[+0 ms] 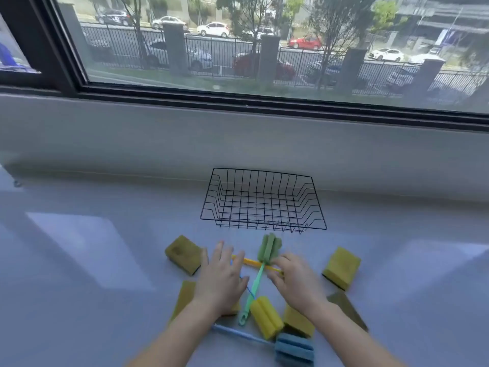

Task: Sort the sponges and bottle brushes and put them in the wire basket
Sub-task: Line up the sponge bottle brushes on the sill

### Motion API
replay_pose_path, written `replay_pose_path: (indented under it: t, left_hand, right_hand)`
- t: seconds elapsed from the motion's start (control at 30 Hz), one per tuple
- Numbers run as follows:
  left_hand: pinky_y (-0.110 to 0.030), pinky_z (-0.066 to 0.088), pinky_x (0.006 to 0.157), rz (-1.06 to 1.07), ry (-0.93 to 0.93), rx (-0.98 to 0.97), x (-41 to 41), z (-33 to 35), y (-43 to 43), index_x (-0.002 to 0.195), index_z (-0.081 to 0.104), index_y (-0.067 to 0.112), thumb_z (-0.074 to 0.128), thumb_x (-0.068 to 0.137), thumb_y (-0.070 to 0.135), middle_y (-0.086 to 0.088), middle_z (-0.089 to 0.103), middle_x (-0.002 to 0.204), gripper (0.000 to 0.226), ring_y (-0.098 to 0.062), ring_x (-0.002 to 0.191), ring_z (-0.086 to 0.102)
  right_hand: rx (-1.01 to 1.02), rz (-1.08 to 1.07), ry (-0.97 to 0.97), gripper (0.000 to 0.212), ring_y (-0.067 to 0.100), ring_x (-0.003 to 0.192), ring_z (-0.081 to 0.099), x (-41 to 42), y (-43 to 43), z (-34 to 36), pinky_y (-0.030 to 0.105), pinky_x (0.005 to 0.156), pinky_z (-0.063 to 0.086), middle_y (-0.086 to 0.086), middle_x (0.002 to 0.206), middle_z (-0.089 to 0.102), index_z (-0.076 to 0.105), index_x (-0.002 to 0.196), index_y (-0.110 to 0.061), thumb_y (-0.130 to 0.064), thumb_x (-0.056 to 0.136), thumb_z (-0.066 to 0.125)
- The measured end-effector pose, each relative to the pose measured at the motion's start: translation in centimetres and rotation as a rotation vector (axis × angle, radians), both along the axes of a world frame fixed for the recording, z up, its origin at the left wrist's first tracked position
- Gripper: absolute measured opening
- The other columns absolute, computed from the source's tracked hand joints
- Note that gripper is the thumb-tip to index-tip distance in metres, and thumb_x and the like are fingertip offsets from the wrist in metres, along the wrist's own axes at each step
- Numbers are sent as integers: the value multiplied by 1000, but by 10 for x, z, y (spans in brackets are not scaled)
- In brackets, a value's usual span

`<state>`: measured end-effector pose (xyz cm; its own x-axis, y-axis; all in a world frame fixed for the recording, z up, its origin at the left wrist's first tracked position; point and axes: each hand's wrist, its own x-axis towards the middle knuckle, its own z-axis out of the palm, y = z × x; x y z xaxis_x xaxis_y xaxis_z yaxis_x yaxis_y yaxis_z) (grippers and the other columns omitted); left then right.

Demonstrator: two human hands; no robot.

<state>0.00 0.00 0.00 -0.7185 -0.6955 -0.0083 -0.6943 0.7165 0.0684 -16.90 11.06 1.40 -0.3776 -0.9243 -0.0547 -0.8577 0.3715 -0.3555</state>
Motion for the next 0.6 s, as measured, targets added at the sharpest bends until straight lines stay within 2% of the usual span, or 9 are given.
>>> replay_pose_path:
  t: [0.03,0.1,0.17,0.27,0.33,0.4,0.5,0.53,0.6]
  left_hand:
    - [-55,12,114,-43,-35,3,-3,-4,2,135,45,22,40,94,46,-8,40,144,48,-30,146,15]
    - [-51,22,111,-128,-76,-4,-12,-14,6,117,59,17,44,93,27,-9,49,130,30,-32,142,24]
    - [-46,30,102,-165,-85,7,-19,-21,7,105,66,14,45,88,11,-9,53,121,26,-33,139,28]
    - [-42,34,93,-193,-123,25,-24,-29,3,100,70,17,50,84,6,-7,54,114,27,-33,138,27]
    - [-42,35,90,-216,-162,33,-28,-31,0,100,71,21,55,84,10,-6,54,113,25,-32,134,29]
    - [-41,35,87,-236,-221,51,-31,-32,-2,101,70,22,59,84,14,-5,55,111,22,-32,127,34]
    - [-40,37,84,-248,-219,62,-33,-31,-7,104,70,22,58,85,15,-5,57,103,24,-31,116,43]
    - [-40,40,80,-248,-219,63,-33,-28,-8,100,72,24,63,81,18,-3,59,97,22,-30,110,49]
    - [-35,47,63,-267,-279,22,-32,-24,-9,73,75,31,83,58,29,5,60,72,16,-24,85,61]
  right_hand:
    - [30,-9,-15,23,17,102,58,-2,1,-5,33,82,48,-6,105,64,68,105,-25,-41,99,54]
    - [108,-51,-24,27,20,87,62,-5,-3,-11,38,73,51,-3,89,68,67,85,-20,-39,98,54]
    - [179,-127,-100,32,23,78,64,-7,-11,-14,36,65,48,1,76,69,64,75,-15,-36,97,56]
    - [224,-191,-198,40,29,69,63,-5,-27,-21,34,55,42,4,61,62,54,59,-18,-34,95,61]
    - [250,-222,-245,37,32,72,70,-3,-37,-27,35,61,53,11,68,70,60,61,-17,-32,94,62]
    - [272,-252,-280,32,34,77,73,-1,-45,-31,38,69,62,14,80,76,71,73,-11,-34,93,63]
    - [317,-304,-325,33,34,86,75,-2,-54,-40,40,76,63,13,92,78,76,92,-8,-38,93,65]
    - [336,-314,-329,33,33,88,75,-3,-56,-43,39,77,63,12,93,79,76,94,-8,-40,93,65]
    - [357,-329,-334,35,30,89,75,-4,-60,-47,37,80,61,11,94,79,77,96,-9,-42,92,65]
